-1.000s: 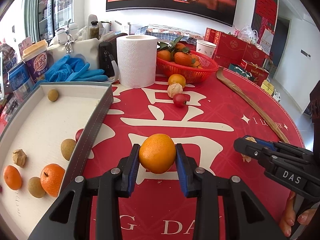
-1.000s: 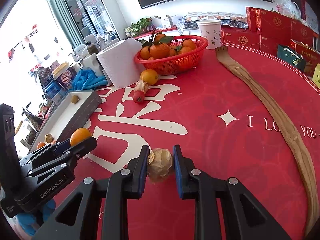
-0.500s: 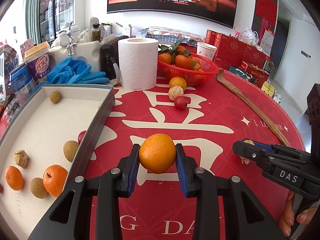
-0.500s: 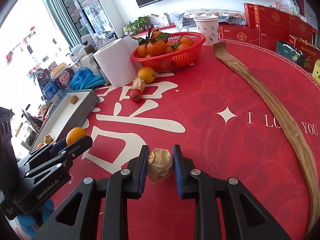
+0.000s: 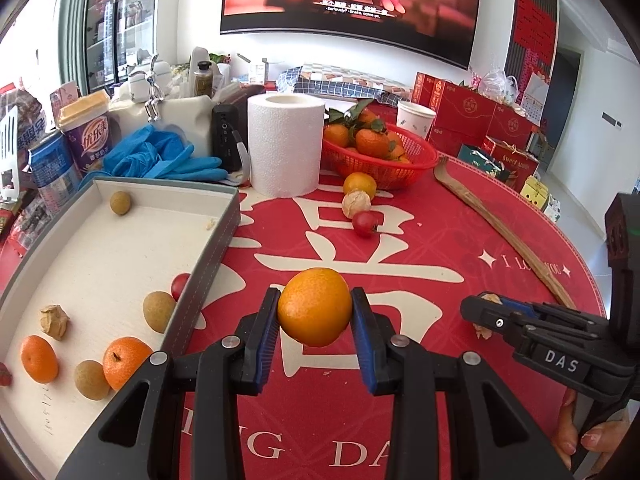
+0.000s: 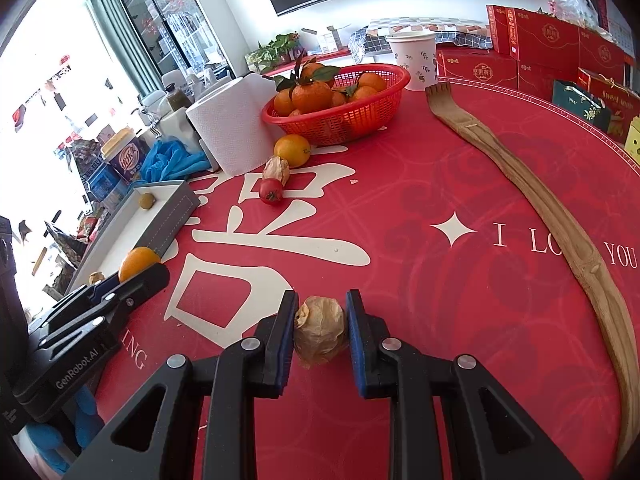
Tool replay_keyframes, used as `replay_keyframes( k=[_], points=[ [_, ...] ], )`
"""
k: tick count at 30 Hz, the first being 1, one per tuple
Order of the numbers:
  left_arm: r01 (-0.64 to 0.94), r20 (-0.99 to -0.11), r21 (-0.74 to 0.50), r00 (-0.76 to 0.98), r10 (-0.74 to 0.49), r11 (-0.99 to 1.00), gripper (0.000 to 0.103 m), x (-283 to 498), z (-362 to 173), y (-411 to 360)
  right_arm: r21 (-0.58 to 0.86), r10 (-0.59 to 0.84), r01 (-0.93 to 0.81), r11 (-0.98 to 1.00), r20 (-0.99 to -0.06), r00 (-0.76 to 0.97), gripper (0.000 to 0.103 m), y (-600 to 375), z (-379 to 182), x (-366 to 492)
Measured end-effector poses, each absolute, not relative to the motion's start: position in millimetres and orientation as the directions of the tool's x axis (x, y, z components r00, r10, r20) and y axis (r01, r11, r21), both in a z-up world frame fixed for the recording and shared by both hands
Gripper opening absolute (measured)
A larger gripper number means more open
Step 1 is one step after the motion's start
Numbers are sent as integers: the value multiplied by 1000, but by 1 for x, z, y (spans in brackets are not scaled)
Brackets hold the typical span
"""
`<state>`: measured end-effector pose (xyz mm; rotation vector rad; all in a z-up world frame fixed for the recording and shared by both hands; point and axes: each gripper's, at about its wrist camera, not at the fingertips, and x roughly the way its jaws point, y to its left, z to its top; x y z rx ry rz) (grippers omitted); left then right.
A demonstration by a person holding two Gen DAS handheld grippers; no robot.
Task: Organize fruits
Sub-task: 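Carry the tangerine in the left tool while the right tool carries the papery fruit over the tray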
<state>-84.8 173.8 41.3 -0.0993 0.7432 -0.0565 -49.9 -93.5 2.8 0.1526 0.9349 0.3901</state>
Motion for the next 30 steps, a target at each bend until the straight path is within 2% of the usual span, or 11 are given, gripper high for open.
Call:
replay_keyframes(
  k=[10,16,21,30],
  points=[
    [-48,-614,-158,787,-60,986,38,-91,68,208,278,382,-264,923,-728,569,25,-87,12,-54],
    [-163,-590,-182,807,25,970,38,-96,77,252,270,412,-322,908,-721,557,25,-53,30,-53],
    [-286,-629,-213,772,93,934,38,-97,68,299,259,470,-425,867,-708,527,25,4,48,-50],
    [-401,-714,-252,691,111,881,38,-103,42,340,309,551,-522,795,-727,410,25,97,35,-26]
  ],
)
